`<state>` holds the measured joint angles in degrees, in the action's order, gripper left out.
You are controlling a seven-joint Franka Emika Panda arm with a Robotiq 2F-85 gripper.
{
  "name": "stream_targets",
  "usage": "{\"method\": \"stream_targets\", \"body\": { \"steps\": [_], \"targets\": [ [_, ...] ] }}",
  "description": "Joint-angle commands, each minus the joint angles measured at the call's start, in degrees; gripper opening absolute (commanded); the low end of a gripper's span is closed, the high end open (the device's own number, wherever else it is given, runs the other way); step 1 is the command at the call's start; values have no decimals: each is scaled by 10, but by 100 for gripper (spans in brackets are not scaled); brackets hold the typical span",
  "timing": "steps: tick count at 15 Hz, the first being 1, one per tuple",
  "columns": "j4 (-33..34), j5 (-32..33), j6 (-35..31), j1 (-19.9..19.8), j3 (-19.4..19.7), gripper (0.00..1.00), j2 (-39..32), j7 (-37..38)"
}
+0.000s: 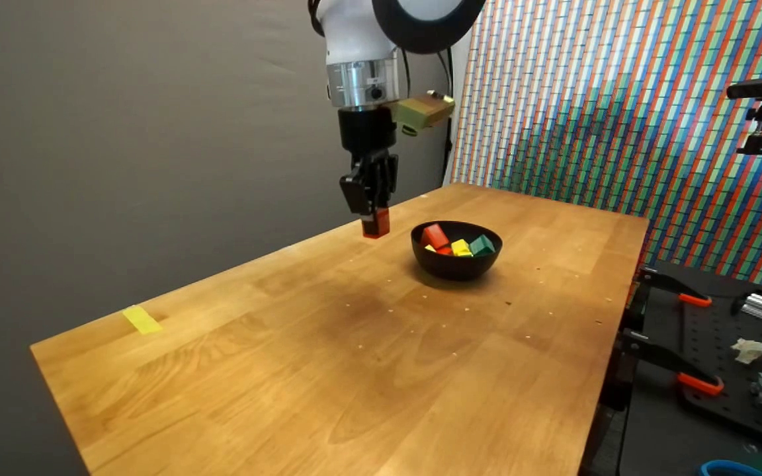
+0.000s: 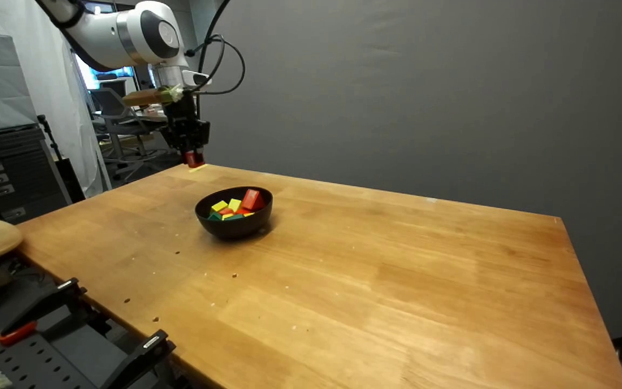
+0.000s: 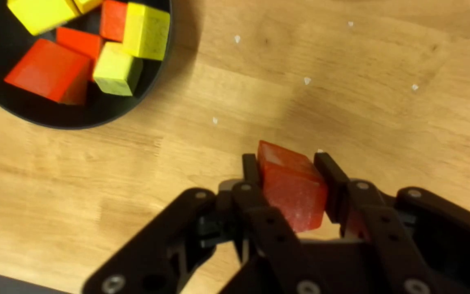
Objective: Remove all the objects in the black bowl and put them on the table
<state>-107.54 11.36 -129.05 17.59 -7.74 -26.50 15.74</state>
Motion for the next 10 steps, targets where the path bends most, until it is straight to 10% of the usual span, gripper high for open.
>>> {"method": "stream_targets", "body": {
  "steps": [1,8,9,10],
  "targets": [
    [89,15,-24,20,21,13,-88,28],
    [154,13,-75,42,51,16,-182,32],
    [159,14,-71,46,55,61,-187,32],
    [161,15,-71,49,58,64,-188,30]
  ]
}}
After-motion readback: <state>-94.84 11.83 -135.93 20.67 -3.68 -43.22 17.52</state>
